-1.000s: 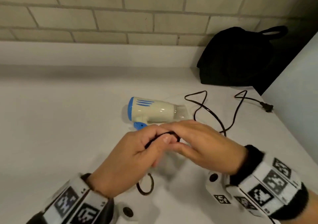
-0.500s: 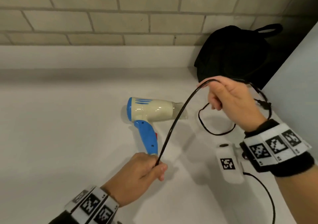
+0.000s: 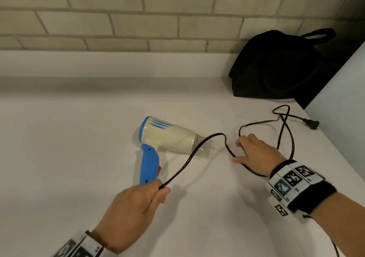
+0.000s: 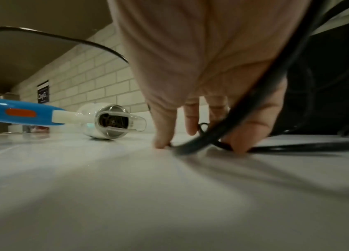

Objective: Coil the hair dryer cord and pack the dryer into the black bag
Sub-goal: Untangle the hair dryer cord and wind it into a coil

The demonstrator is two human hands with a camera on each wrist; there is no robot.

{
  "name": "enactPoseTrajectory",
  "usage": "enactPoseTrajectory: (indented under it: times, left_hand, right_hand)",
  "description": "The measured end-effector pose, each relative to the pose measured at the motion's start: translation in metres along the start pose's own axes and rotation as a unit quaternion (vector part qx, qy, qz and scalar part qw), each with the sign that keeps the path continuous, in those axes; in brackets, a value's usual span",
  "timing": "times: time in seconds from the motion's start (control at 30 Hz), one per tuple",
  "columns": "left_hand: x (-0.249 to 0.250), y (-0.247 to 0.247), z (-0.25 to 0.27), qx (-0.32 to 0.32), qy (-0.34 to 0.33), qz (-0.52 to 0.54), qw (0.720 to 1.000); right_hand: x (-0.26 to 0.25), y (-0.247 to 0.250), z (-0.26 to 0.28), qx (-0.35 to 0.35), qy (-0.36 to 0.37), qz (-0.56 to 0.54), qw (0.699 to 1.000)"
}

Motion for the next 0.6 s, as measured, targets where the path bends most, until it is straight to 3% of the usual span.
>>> enactPoseTrajectory:
  times: [0.17, 0.27, 0.33, 0.4, 0.47, 0.6]
  left_hand:
    - [0.008, -0.008, 0.016, -0.048, 0.041, -0.112, 0.992]
    - [0.011, -0.012, 0.019, 0.016, -0.021, -0.157, 0.987]
    - [0.003, -0.01, 0.018, 0.004, 0.026, -0.162, 0.987]
    - [-0.005, -0.004, 0.013, 0.027, 0.052, -0.109, 0.992]
    - [-0.009, 0.004, 0.002, 0.05, 0.061, 0.017, 0.997]
    - [-0.01, 0.016, -0.023, 0.071, 0.042, 0.157, 0.984]
  right_hand:
    - [-0.055, 0.004, -0.021, 0.037, 0.086, -0.006, 0.996]
    - [-0.101, 0.005, -0.034, 0.039, 0.15, -0.03, 0.987]
    - [-0.125, 0.006, -0.04, 0.033, 0.178, -0.056, 0.982]
    - [-0.141, 0.005, -0.045, 0.031, 0.186, -0.061, 0.98]
    - [-0.142, 0.012, -0.052, 0.065, 0.161, -0.047, 0.984]
    - [-0.115, 0.037, -0.06, 0.122, 0.11, -0.009, 0.986]
Point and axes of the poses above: each hand's wrist, its own z-axis away from the middle knuckle, its own y-axis out of the back of the hand, x = y × z, the point moved 6 cm from there along -z, towards the middle knuckle, and after that the axes turned 8 degrees about x, right-handed, at the moved point
